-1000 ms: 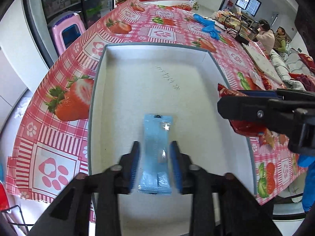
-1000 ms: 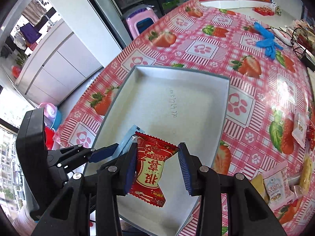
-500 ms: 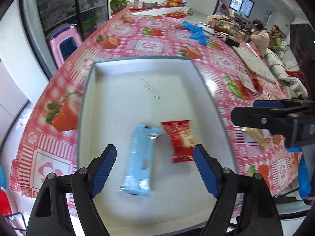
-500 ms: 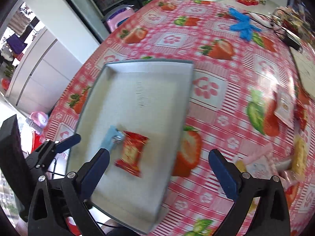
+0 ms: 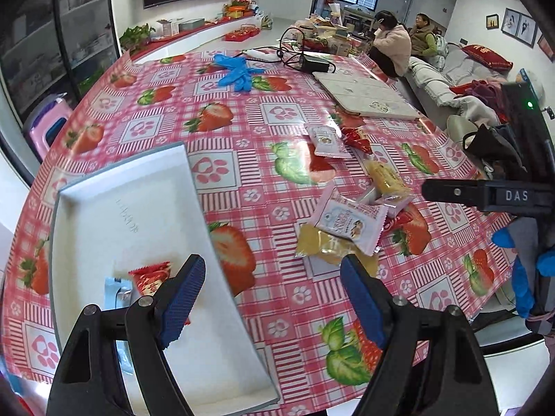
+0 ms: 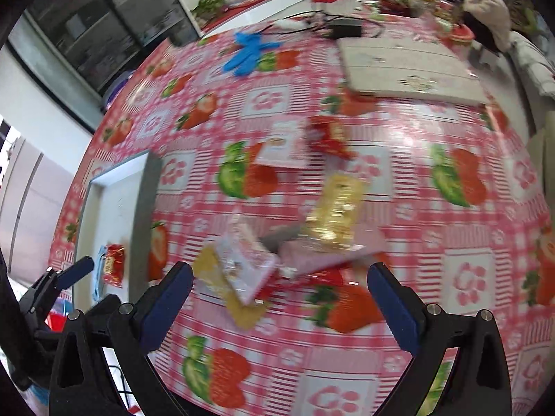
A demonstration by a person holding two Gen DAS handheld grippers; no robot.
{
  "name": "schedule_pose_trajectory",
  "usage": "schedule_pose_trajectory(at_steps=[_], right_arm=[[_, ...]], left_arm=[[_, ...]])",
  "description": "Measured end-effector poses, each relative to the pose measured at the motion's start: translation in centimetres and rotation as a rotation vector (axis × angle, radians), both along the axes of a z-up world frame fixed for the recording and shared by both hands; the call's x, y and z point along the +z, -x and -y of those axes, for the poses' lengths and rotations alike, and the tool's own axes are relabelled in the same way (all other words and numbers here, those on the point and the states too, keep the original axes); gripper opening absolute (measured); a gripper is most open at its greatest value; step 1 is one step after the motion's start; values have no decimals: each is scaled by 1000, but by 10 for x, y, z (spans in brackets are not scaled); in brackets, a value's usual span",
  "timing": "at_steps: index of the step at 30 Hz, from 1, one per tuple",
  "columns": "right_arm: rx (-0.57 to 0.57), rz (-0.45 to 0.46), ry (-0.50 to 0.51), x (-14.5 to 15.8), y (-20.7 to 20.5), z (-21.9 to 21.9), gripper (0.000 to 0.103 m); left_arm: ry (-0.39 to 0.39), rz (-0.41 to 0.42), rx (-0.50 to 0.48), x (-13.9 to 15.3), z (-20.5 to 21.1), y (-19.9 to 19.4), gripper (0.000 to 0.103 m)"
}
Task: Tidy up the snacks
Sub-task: 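Move both grippers back toward the remaining snack packets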
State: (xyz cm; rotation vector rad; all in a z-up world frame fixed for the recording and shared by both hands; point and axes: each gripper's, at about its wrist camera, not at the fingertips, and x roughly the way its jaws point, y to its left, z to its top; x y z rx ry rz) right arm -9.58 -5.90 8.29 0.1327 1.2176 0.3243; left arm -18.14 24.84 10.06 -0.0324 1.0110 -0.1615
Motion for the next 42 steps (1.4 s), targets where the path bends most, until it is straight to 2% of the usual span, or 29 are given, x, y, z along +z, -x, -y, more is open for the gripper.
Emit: schedule_pose_trajectory(at_steps=[6, 10, 15, 17, 19, 21, 24, 25, 27, 29, 30, 32, 34, 39, 42], right_arm=[[-80, -15, -15, -12, 3, 45, 101], [-93, -45, -36, -29, 5, 52, 101], [-100, -78, -41, -47, 4, 53, 101], [-104, -96, -34, -55, 2, 51, 101], [-102, -112, -31, -61, 0, 48, 101], [-97, -117, -31, -65, -1, 45, 101], [-97, -117, -24, -69, -4, 39, 101], [-103, -118, -23, -70, -7, 37, 101], [-117, -122, -30, -72, -12, 34, 101], [-126, -118, -36, -71, -18, 32, 101], [-128, -112, -35, -70, -21, 31, 101], [-126, -105, -34, -69, -30, 27, 101], [-124, -107, -34, -72, -39, 23, 101], [-140, -105, -3, -79, -59, 16, 101], [-136, -95, 17, -80, -67, 14, 101]], left_arm=[[-23, -63, 20, -23, 24, -10, 83], [-18, -114, 40, -47, 34, -11, 83], [4, -139, 0, -72, 50, -5, 83], [-16, -139, -2, -80, 50, -3, 83], [-58, -93, -20, -81, 50, 0, 83], [-77, -87, -39, -81, 49, 1, 83], [-144, -70, -38, -84, 46, -2, 83], [-158, -65, -28, -87, 42, -4, 87], [-145, -57, 4, -89, 31, -8, 90], [-127, -83, 41, -89, 24, -13, 90], [-94, -99, 50, -87, 24, -15, 90], [23, -127, 48, -83, 28, -18, 90], [60, -141, 59, -80, 36, -21, 90], [66, -115, 108, -73, 57, -34, 90], [46, -137, 116, -77, 70, -43, 90]])
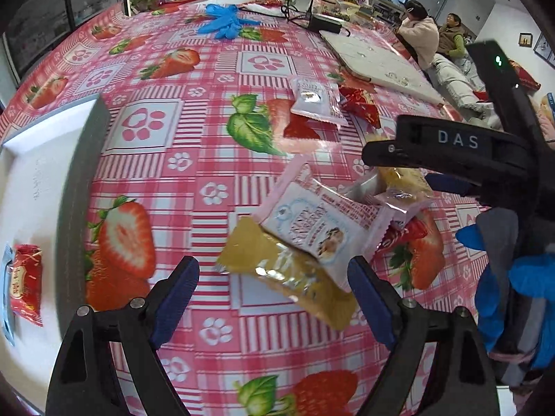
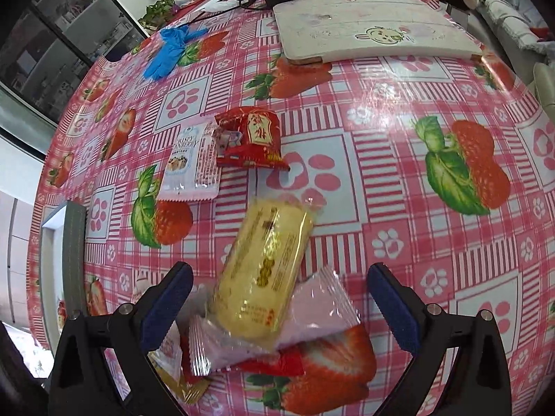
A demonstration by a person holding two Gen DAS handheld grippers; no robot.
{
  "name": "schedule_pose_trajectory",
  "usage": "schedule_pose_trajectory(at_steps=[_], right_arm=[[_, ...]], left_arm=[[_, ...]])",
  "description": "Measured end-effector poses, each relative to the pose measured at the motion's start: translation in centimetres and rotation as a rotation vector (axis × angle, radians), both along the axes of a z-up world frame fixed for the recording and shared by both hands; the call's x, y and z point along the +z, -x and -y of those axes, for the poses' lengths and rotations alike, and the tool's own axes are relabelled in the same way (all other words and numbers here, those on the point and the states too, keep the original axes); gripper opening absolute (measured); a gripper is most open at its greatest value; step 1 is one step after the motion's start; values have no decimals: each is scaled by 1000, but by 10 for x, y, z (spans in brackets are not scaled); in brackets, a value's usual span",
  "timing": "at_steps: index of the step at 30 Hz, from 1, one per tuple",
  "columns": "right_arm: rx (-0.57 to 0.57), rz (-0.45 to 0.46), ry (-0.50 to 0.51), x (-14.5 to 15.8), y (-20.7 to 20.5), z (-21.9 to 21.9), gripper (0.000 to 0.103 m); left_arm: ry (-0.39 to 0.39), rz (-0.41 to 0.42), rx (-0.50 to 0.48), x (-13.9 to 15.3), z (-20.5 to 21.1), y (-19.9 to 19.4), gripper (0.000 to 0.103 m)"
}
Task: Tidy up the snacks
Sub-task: 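Move both grippers back toward the remaining snack packets, then grasp the gold-wrapped bar with the left gripper while the right grasps the yellow cake packet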
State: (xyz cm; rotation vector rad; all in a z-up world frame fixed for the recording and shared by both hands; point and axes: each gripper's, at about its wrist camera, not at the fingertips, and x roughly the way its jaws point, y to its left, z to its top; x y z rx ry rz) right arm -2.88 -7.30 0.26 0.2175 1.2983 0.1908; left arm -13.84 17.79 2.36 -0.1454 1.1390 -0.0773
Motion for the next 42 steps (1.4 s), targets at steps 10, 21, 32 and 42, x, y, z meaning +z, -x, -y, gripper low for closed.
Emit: schedule_pose_trajectory(at_steps=[10, 21, 32, 42], right_arm=[[28, 42, 105, -3, 2, 11, 102], [39, 67, 117, -2, 4, 12, 96], [16, 100, 83, 7, 16, 42, 53], [37, 112, 102, 9, 34, 53, 53]], left_arm=[[-69, -19, 55, -11, -40, -6, 98], [-154, -3, 16, -9, -22, 0, 98], [-2, -76, 283, 5, -50, 14, 98], [-152, -59, 265, -17, -23, -5, 94]])
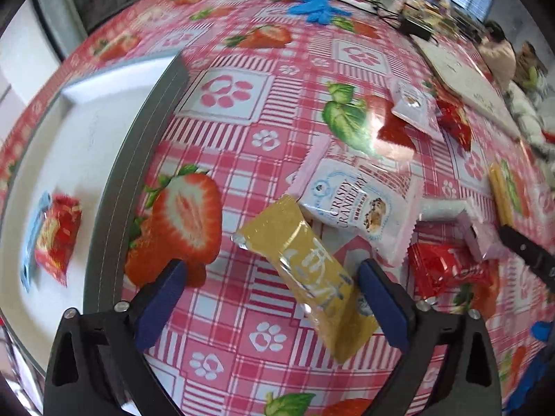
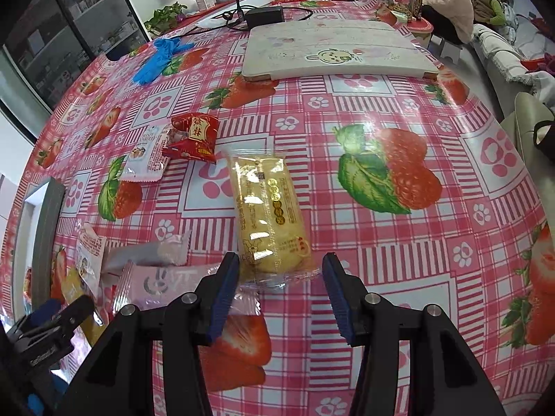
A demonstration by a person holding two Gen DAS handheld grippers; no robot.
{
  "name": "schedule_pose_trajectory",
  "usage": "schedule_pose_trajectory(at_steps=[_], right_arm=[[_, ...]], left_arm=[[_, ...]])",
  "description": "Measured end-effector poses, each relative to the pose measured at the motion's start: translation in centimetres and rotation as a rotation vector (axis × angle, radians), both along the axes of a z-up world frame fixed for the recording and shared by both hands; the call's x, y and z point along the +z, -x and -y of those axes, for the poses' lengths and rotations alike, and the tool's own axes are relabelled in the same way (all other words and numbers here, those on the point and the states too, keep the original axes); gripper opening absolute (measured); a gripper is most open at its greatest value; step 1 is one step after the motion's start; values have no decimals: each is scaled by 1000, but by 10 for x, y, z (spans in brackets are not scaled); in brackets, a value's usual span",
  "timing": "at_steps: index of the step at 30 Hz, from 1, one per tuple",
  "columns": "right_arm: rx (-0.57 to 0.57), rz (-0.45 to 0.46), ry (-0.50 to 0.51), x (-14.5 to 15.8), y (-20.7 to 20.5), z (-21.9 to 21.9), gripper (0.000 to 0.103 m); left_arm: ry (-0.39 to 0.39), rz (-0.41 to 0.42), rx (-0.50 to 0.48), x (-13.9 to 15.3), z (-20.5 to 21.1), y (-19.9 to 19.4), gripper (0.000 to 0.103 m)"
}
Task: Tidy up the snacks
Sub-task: 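Grasp the gold-wrapped bar with the left gripper while the right grasps the yellow cake packet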
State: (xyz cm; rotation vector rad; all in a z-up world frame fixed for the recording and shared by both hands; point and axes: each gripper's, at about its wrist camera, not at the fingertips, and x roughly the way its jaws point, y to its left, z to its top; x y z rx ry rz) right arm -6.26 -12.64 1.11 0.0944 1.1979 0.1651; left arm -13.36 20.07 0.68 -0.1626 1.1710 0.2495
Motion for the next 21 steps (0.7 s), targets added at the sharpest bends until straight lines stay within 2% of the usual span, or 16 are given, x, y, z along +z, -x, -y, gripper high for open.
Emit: schedule_pose_trajectory(at_steps=[2, 4, 6, 8, 10, 11, 12, 13, 14, 16, 19, 21], right_arm=[[0, 1, 4, 1, 7, 4, 53], [6, 2, 16, 1, 18, 8, 53], [20, 8, 46, 1, 32, 9, 53], [34, 11, 79, 1, 51, 10, 53], [49, 9, 91, 2, 71, 10, 53], [62, 8, 97, 2, 79, 9, 54], [79, 8, 105, 2, 86, 7, 58], [90, 10, 116, 3, 93, 6, 77], [91, 11, 117, 4, 96, 6, 92], [83, 42, 114, 11, 98, 8, 92], [56, 55, 137, 17, 88, 9, 92], [40, 52, 136, 17, 78, 8, 92]], left_arm=[[-11, 41, -67, 2, 2, 4, 86], [-21, 77, -148, 6, 0, 10, 62], [-26, 95, -232, 9, -1, 14, 44], [-33, 109, -341, 10, -4, 17, 41], [-8, 108, -393, 11, -12, 21, 42], [-3, 104, -385, 12, -16, 22, 43], [0, 97, -364, 12, -19, 21, 53], [9, 89, -337, 12, -22, 20, 72], [21, 85, -303, 11, -25, 19, 80], [48, 77, -260, 8, -26, 18, 83], [-3, 60, -238, 5, -16, 12, 86], [0, 65, -244, 5, -10, 10, 89]])
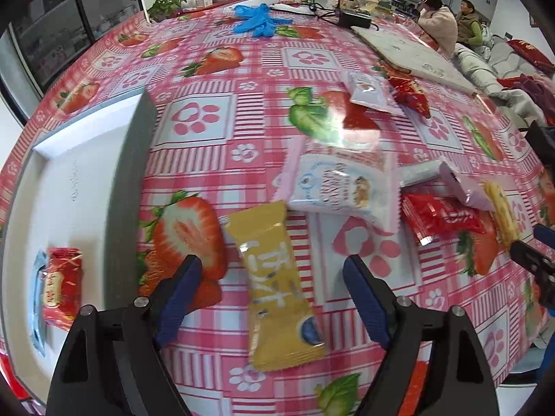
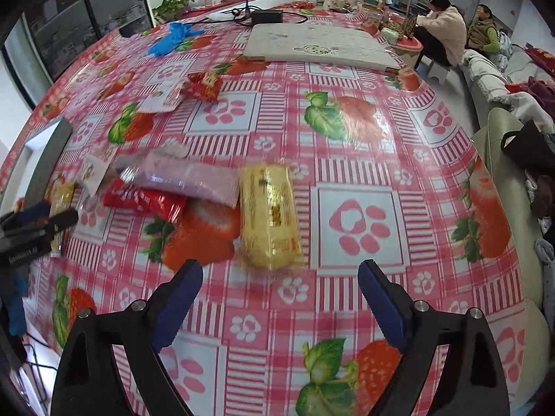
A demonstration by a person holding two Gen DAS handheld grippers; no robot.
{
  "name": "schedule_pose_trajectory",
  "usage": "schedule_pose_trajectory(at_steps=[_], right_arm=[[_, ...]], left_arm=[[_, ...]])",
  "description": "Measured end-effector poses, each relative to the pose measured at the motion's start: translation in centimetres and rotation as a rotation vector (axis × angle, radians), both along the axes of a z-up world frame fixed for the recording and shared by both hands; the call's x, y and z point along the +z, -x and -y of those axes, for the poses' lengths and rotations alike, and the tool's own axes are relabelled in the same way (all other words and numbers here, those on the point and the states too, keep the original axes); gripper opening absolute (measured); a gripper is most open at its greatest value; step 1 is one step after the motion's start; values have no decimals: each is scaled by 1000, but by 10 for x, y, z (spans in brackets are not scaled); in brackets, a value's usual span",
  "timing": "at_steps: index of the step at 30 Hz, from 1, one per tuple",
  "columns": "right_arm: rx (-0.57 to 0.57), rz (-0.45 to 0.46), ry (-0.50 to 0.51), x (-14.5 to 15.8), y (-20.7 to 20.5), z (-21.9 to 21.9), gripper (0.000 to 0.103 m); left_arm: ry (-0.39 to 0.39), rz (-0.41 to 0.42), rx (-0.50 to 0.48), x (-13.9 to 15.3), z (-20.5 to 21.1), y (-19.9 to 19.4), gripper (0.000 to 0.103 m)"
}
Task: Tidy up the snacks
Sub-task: 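Grasp the gold-wrapped bar with the left gripper while the right grasps the yellow cake packet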
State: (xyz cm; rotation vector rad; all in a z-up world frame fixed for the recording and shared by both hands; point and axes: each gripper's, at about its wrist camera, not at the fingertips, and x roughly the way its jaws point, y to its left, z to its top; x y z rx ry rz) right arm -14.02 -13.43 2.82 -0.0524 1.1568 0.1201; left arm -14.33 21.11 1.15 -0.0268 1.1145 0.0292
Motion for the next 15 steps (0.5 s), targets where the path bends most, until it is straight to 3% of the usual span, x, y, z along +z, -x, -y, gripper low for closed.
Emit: schedule_pose_trajectory(at_steps=[4, 6, 7, 11, 15], right_arm=[[-15, -16, 30, -13, -16, -9, 92], [-27, -40, 14, -25, -17, -11, 103], [-34, -27, 1, -30, -15, -11, 103], [-26, 27, -2, -36, -8, -13, 103], [-13, 85, -8, -39, 0, -14, 103]], left_arm=[[-11, 44, 8, -1, 10, 2, 92], [2, 62, -9, -4, 11, 3, 99], [0, 70, -26, -5, 13, 3, 103], [-6, 154, -27, -9, 15, 12, 103], [-5, 162, -24, -8, 16, 12, 103]])
